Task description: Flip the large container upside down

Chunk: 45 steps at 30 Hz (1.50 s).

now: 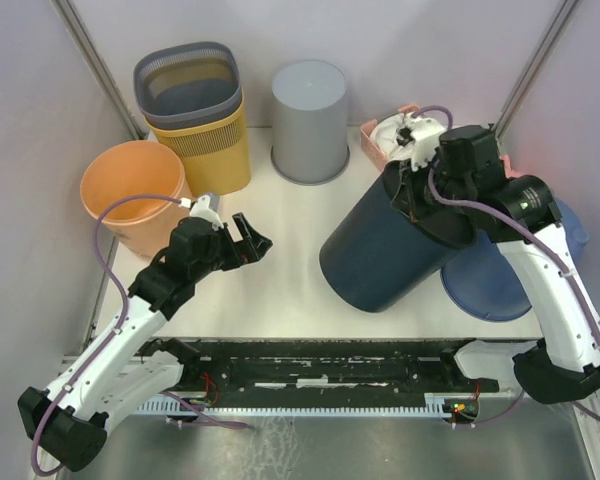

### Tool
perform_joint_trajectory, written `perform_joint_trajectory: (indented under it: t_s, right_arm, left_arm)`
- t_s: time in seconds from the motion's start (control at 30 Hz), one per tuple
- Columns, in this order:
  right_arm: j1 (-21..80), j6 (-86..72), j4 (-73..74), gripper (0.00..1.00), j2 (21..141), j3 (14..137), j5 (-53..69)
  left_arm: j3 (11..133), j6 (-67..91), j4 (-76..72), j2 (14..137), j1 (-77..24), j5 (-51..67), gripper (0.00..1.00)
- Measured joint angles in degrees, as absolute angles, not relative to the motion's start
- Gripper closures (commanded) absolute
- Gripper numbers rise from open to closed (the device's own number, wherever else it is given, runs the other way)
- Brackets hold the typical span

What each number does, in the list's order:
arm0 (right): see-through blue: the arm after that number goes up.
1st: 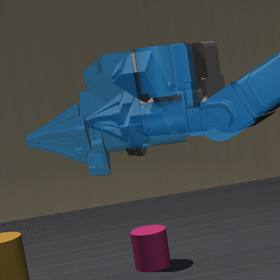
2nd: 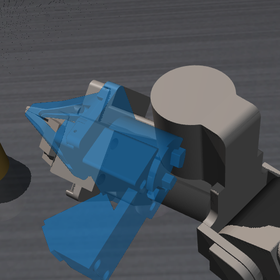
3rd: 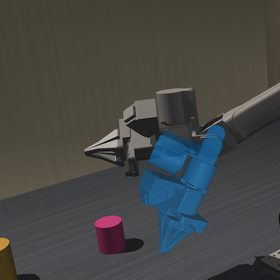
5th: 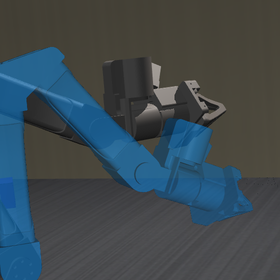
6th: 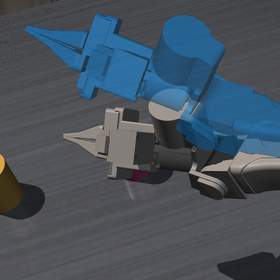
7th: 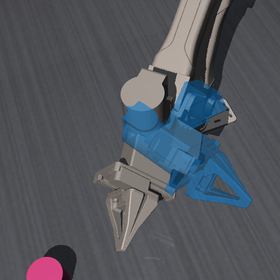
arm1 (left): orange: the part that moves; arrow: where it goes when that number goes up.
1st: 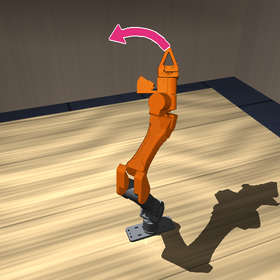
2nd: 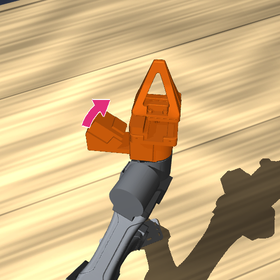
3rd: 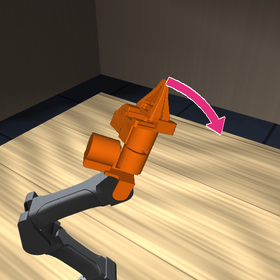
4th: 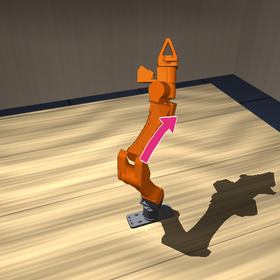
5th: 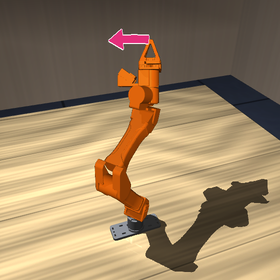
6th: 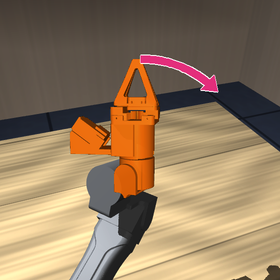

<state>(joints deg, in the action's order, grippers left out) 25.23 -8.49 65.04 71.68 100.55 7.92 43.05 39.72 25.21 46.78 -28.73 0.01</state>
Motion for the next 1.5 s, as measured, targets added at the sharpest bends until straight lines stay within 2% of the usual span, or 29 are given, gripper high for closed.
perform_joint_trajectory:
  t_s: [0.43,0.67,0.87,0.9,0.93,1.0,1.03,1.07,1.3,1.5]
  right_arm:
    - [54.7,1.5,66.2,0.98,76.8,96.3,-8.2]
    - [56.9,3.9,63.7,0.98,78.8,89.0,-20.3]
    - [57.0,3.5,60.7,0.97,77.8,85.9,-28.3]
    - [57.0,3.3,60.4,0.92,77.8,85.6,-29.6]
    - [57.0,3.0,60.2,0.77,77.8,85.4,-30.5]
    - [56.9,2.0,60.2,0.33,77.8,85.1,-31.9]
    - [56.9,1.5,60.7,0.15,77.8,85.1,-32.2]
    - [56.8,1.0,61.3,0.02,77.9,85.1,-32.3]
    - [56.5,-0.7,62.1,0.01,77.8,87.0,-30.8]
    - [56.1,-2.8,60.6,0.01,77.5,91.7,-30.0]
  left_arm:
    - [45.0,38.4,27.8,47.6,-28.7,-2.5,0.01]
    - [47.7,37.6,28.9,49.8,-28.7,-3.0,0.01]
    - [56.5,35.3,33.1,53.8,-28.7,-4.5,0.01]
    - [59.3,34.4,34.0,55.1,-28.7,-5.0,0.01]
    - [62.0,33.6,34.8,56.4,-28.7,-5.9,0.01]
    - [68.1,31.9,36.5,59.6,-28.7,-7.7,0.01]
    - [72.0,30.9,37.7,61.7,-28.7,-9.0,0.01]
    - [74.9,30.0,38.1,63.4,-28.5,-9.6,0.01]
    - [96.6,24.2,39.9,76.8,-25.3,-13.7,0.01]
    - [99.2,21.2,36.4,82.4,-24.1,-16.6,0.01]
